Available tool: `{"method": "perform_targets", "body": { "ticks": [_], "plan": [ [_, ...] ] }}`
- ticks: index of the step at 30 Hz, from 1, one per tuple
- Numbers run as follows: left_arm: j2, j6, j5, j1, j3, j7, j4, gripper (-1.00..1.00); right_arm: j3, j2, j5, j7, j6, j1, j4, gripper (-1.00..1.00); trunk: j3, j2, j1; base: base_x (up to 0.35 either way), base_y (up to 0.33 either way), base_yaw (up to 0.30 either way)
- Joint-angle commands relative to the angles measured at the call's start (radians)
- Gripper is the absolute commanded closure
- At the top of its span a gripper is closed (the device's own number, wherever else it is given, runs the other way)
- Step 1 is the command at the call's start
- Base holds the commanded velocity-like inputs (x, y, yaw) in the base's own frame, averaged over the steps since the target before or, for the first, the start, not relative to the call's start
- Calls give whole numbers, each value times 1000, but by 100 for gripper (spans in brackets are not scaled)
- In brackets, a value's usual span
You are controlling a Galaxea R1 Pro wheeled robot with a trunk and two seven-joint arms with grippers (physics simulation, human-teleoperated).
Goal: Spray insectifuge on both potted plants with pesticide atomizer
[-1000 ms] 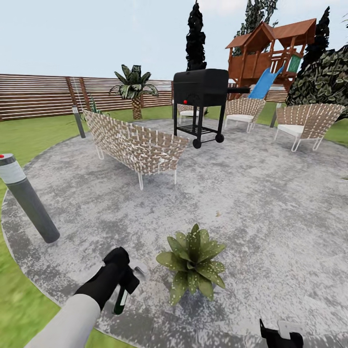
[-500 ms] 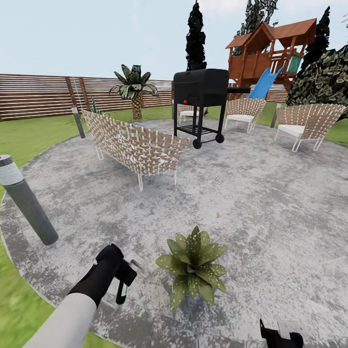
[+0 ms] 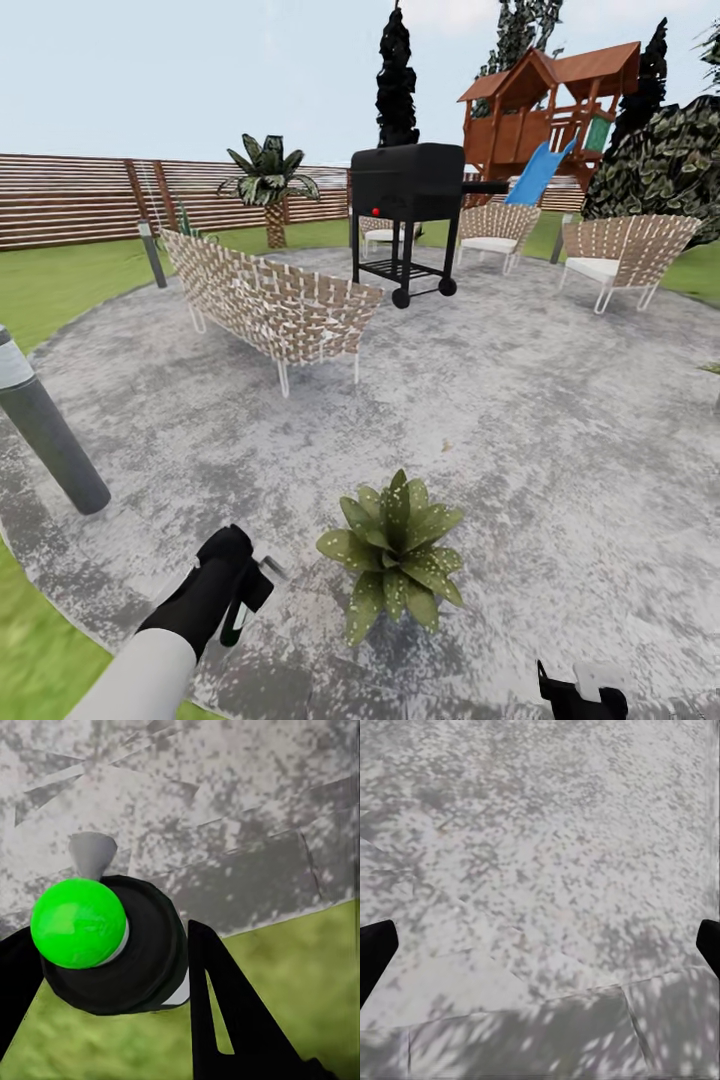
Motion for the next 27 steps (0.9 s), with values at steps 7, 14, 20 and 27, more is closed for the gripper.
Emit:
{"method": "perform_targets", "body": {
  "ticks": [7,14,20,27],
  "plan": [
    [1,2,-10,0,5,-10,-5,100,9,0,-4,-5,-1,0,0,-100,2,0,0,-62,204,-172],
    [1,2,-10,0,2,-7,-5,100,9,0,-4,-5,-1,-1,0,-100,2,0,0,-37,288,-49],
    [1,2,-11,0,-1,-4,-5,100,9,0,-4,-5,-1,-1,0,-100,2,0,0,-1,47,-247],
    [1,2,-11,0,-2,-4,-5,100,9,0,-4,-5,-1,0,0,-100,2,0,0,9,29,-263]
  ]
}}
